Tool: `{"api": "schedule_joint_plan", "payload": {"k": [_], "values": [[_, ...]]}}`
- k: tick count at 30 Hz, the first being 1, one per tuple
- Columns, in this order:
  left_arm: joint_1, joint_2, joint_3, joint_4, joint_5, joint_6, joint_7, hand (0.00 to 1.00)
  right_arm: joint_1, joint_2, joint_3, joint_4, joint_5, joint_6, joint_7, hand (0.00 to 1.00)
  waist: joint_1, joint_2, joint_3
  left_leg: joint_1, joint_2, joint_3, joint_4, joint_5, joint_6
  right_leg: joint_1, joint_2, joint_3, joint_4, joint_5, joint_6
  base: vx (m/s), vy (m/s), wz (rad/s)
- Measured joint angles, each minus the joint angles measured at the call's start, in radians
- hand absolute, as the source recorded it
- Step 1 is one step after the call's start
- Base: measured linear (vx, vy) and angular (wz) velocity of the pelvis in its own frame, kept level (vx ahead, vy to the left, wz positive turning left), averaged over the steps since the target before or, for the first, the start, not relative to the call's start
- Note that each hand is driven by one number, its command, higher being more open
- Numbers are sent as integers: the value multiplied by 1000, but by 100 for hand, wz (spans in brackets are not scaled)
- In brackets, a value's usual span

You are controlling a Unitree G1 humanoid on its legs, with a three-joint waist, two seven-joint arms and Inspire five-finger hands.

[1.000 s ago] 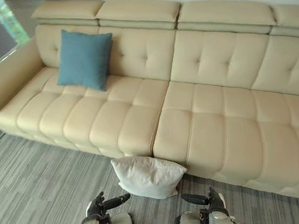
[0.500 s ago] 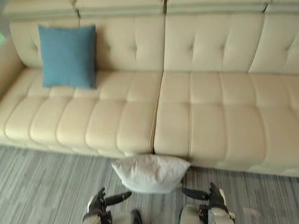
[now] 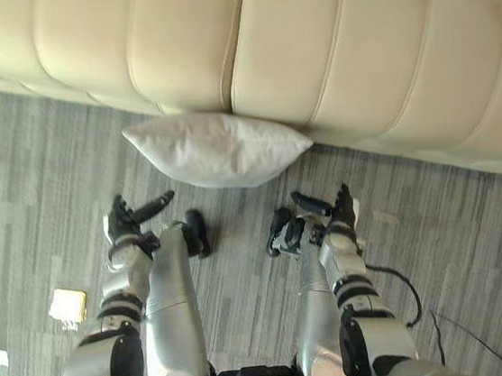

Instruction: Pick up cushions and gather them together orderly.

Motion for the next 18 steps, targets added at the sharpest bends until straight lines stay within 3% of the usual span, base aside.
{"api": "schedule_joint_plan", "payload": {"k": [3,4,5,8,12,18], "values": [[-118,34,-77,-44,4,0,2,100,-139,12,-1,-36,30,-2,-6,100,-2,0,15,-149,-11,-21,39,29,-1,-140,-20,-5,56,4,-6,-138,-5,14],[-126,36,-83,-49,5,0,1,0,-149,15,0,-38,30,-2,-6,100,-2,0,16,-158,-12,-23,42,31,-1,-148,-22,-5,59,4,-6,-67,-12,15],[-147,38,-103,-56,5,0,1,0,-175,22,0,-40,30,-6,-9,0,-2,0,19,-178,-14,-26,45,35,-2,-166,-27,-8,67,4,-6,-36,-9,15],[-230,26,-171,-73,6,0,5,0,-261,58,6,-59,34,-10,-31,0,-3,1,20,-236,-29,-42,49,52,-4,-215,-41,-19,82,7,-11,-8,-12,19],[-258,-10,-249,-122,19,0,34,0,-289,74,96,-88,34,-10,-60,0,-10,0,19,-242,-52,-45,19,71,-5,-221,-60,-24,74,7,-11,22,-3,18],[-258,-4,-257,-144,19,2,121,0,-242,43,168,-168,45,-5,-106,0,-17,-1,18,-233,-56,-54,-23,98,-11,-204,-58,-48,37,25,-37,21,-5,6]]}}
